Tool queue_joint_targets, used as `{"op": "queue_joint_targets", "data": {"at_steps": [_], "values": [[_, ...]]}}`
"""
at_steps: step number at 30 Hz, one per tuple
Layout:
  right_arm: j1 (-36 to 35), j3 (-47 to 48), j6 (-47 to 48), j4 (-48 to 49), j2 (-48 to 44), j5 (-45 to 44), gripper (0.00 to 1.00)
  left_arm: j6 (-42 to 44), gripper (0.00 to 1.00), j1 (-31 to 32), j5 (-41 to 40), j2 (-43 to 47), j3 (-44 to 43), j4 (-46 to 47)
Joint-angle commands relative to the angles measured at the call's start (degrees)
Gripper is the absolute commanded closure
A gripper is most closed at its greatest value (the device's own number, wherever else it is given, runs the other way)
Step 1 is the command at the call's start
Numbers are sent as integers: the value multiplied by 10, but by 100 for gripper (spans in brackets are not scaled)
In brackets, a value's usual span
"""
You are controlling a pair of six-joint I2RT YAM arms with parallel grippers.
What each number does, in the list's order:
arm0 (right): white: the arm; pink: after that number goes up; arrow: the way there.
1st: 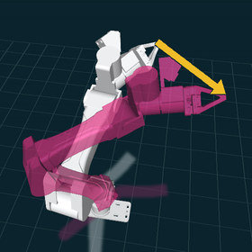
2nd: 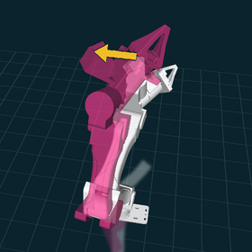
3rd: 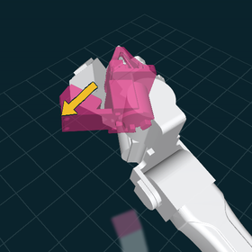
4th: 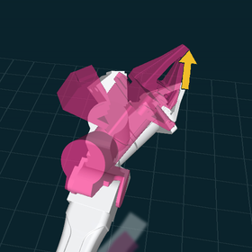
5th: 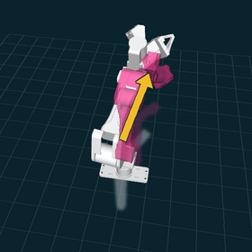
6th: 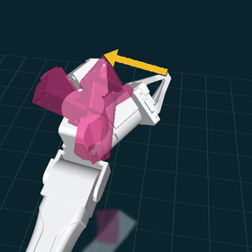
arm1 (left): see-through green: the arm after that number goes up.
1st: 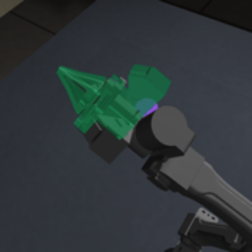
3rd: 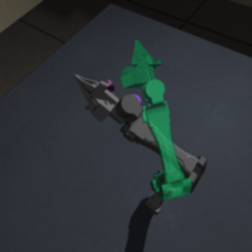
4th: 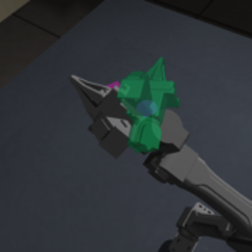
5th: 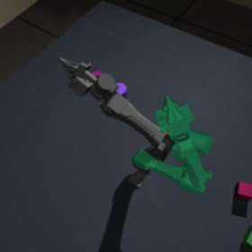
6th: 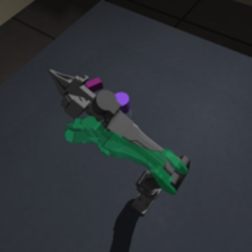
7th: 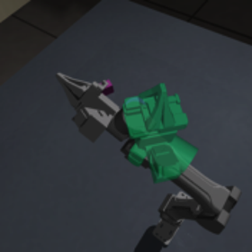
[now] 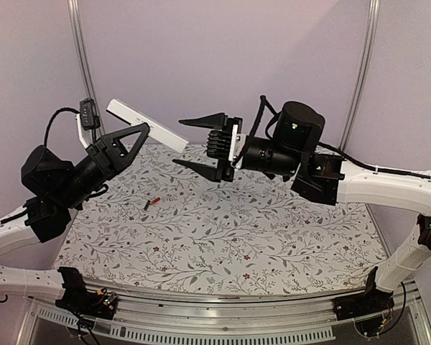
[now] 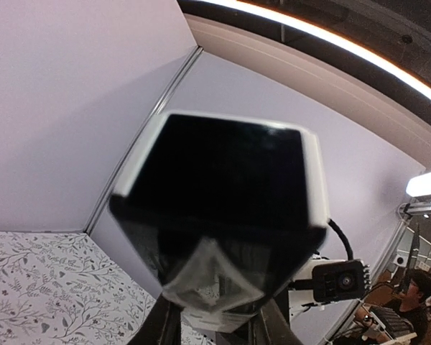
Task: Load the batteries into the remote control
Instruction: Remove the battery cover from the remote control.
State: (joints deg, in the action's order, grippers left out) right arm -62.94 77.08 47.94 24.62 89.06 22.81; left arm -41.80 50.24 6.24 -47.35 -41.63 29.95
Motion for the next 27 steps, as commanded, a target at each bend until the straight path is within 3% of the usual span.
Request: {"op": "queue_joint_targets", "data": {"at_steps": [1,7,11,16,19,21,27], "values": [[-2,29,29,-9,15,40,39,-24,100,-7,29,-12,-18,-5],[-3,36,29,-21,22,34,58,-32,100,-7,52,-21,-18,19],[-3,39,28,-42,21,27,61,-29,100,-8,54,-19,-20,21],[-3,36,25,-53,20,10,36,-32,100,-9,54,-18,-17,28],[-3,36,26,-51,21,-8,34,-33,100,-10,54,-19,-17,31],[-3,36,27,-47,24,-18,37,-36,100,-10,57,-20,-17,33],[-3,35,24,-42,29,-25,58,-37,100,-10,55,-21,-14,36]]}}
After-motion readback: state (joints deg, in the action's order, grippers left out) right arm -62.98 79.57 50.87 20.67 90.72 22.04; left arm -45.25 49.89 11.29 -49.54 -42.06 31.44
